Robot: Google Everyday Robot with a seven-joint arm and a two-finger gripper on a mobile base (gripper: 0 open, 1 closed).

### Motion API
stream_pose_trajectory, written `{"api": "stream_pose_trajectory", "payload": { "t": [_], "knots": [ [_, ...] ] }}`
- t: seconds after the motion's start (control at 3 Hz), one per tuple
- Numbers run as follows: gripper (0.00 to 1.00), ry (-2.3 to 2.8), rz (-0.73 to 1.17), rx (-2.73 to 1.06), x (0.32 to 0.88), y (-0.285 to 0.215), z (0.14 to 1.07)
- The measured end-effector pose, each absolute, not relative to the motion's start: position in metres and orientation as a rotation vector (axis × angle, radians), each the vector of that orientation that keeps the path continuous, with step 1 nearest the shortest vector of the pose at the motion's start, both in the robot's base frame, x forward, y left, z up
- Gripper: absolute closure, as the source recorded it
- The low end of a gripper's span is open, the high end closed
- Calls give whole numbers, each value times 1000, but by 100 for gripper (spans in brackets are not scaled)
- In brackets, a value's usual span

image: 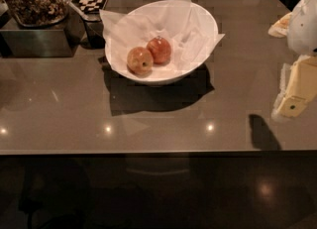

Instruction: Pick apple from white bowl

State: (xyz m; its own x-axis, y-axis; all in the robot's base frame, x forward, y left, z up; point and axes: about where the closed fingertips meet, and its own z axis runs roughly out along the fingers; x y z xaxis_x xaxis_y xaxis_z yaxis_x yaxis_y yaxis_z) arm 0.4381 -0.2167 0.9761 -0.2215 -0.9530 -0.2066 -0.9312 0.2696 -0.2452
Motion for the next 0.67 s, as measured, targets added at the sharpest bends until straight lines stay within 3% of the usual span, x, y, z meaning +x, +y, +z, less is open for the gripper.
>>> {"api": "stream_pose_trajectory", "payload": {
  "t": [0.67],
  "knots": [
    [0,2200,-91,-1729,444,-212,981]
  ]
}}
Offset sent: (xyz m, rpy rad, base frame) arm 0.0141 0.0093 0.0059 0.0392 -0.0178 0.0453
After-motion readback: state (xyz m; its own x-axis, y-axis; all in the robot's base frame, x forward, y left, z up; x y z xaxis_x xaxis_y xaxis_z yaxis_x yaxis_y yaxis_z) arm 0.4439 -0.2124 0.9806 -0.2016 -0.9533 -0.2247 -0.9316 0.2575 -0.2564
